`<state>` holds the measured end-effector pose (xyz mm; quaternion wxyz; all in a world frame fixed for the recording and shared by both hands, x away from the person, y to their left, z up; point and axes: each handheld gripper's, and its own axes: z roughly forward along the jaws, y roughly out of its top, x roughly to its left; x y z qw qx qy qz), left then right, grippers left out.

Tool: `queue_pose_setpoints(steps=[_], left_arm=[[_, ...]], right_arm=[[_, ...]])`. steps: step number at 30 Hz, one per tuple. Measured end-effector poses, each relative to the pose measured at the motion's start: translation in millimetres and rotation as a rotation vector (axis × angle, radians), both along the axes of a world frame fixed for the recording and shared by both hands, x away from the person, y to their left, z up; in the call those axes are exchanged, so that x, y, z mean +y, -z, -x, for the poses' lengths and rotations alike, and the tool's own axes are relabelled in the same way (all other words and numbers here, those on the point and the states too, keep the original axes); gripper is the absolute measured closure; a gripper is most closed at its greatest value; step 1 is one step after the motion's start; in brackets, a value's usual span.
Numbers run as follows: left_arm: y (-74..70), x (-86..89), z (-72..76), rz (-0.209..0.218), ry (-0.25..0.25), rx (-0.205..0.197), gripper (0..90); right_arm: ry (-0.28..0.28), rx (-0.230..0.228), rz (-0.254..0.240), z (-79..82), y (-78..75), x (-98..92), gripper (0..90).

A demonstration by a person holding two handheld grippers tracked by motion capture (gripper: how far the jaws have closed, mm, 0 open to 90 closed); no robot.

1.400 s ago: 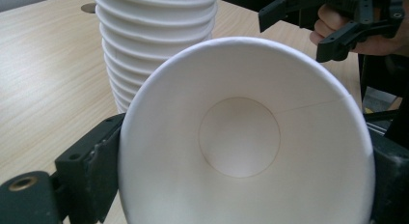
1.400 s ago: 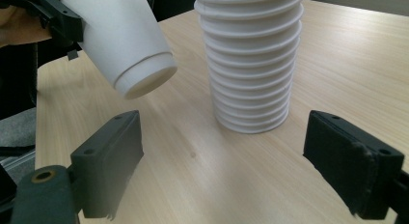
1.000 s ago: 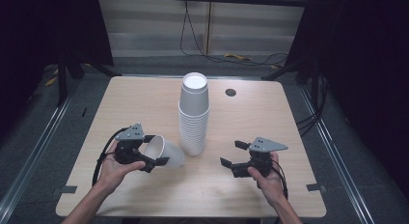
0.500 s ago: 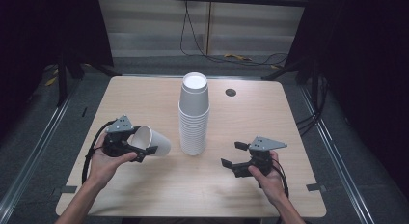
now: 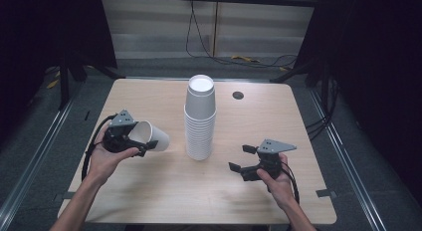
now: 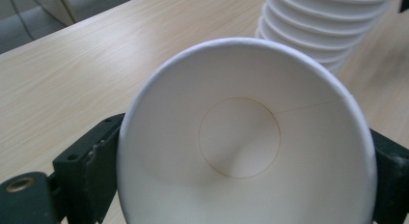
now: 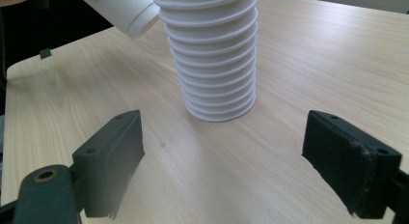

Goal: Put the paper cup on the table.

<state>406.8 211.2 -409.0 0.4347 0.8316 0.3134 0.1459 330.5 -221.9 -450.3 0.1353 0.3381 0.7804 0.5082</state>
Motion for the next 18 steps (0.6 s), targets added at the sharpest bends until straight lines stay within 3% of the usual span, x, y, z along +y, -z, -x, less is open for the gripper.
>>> queue_pose_setpoints(steps=[10,18], left_arm=[[7.2,0.2,-20.1,-0.086,-0.003,0.052,7.3],[8.6,2.8,-35.7,-0.125,-0.045,0.096,7.3]], right_arm=[[-0.011,0.01,0.008,0.5,0.6,2.2,14.0],[-0.021,0.013,0.01,0.2,1.6,3.2,14.0]])
